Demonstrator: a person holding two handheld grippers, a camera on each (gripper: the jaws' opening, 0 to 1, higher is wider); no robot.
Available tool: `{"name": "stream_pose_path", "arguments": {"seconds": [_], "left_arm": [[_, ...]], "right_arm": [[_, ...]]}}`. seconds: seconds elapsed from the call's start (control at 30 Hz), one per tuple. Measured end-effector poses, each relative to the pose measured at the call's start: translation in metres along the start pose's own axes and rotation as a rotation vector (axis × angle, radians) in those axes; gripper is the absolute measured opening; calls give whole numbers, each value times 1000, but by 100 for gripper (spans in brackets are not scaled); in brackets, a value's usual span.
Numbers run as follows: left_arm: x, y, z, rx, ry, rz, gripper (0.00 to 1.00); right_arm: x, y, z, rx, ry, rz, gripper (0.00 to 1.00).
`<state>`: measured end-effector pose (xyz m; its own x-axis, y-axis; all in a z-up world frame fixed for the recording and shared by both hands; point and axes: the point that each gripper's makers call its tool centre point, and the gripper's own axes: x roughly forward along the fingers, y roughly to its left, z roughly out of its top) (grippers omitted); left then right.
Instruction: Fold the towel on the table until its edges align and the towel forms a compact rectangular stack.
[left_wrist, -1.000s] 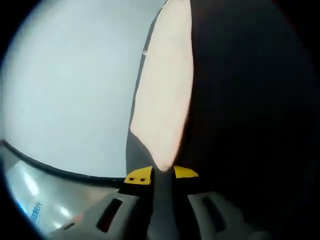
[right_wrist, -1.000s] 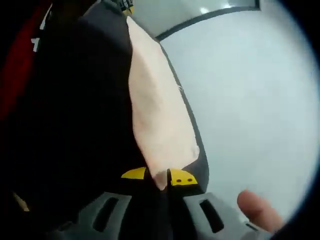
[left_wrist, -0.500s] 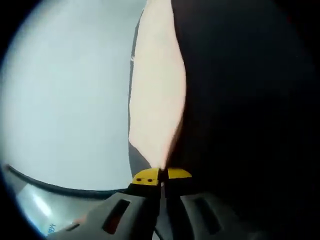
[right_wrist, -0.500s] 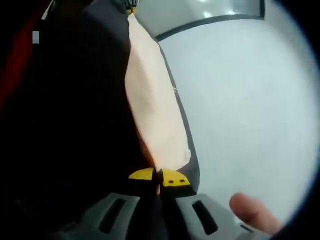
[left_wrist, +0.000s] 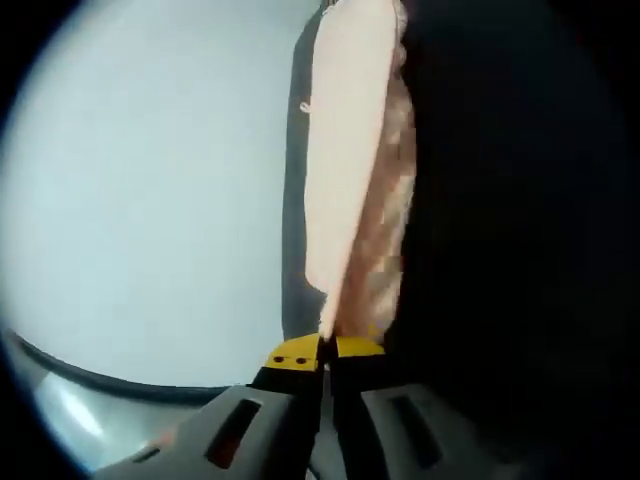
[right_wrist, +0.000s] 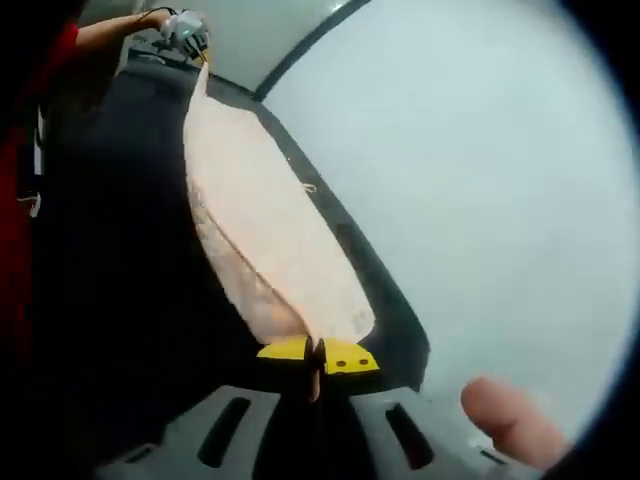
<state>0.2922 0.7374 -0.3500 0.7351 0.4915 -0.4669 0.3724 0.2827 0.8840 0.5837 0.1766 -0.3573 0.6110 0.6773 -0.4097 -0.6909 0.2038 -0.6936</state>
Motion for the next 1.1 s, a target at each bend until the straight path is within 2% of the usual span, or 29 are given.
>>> {"name": "stream_pose_path", "arguments": {"seconds": [0.03,0.07,0.13,0.23,0.27,0.37,0.4,0.43,0.53,0.67,0.9,1.0,1.1], "left_arm": [[12,9,2,-6,14,-16,1],[25,15,3,-2,21,-35,1],[45,18,1,-1,56,-86,0],[77,27,8,10,73,-94,0],[85,24,10,14,84,-124,0],[112,22,14,34,94,-159,0],[115,16,20,40,90,-177,0],[124,15,23,36,87,-188,0],[146,10,22,59,100,-224,0],[171,11,25,53,107,-246,0],[196,19,26,36,129,-245,0],[211,19,23,35,135,-244,0],[213,16,26,9,140,-240,0]], "right_arm": [[18,-13,1,8,22,-2,0],[26,-20,-1,18,36,-4,0],[57,-30,-4,-10,68,2,0],[87,-36,-16,-17,110,14,0],[96,-36,-20,-15,124,22,0],[119,-38,-37,-4,161,36,0],[127,-40,-44,15,180,32,0],[138,-40,-49,21,176,38,0],[152,-30,-58,14,192,62,0],[172,-31,-62,-11,216,65,0],[201,-51,-55,-40,229,43,0],[215,-52,-58,-47,240,52,0],[221,-51,-59,-49,247,47,0]]}}
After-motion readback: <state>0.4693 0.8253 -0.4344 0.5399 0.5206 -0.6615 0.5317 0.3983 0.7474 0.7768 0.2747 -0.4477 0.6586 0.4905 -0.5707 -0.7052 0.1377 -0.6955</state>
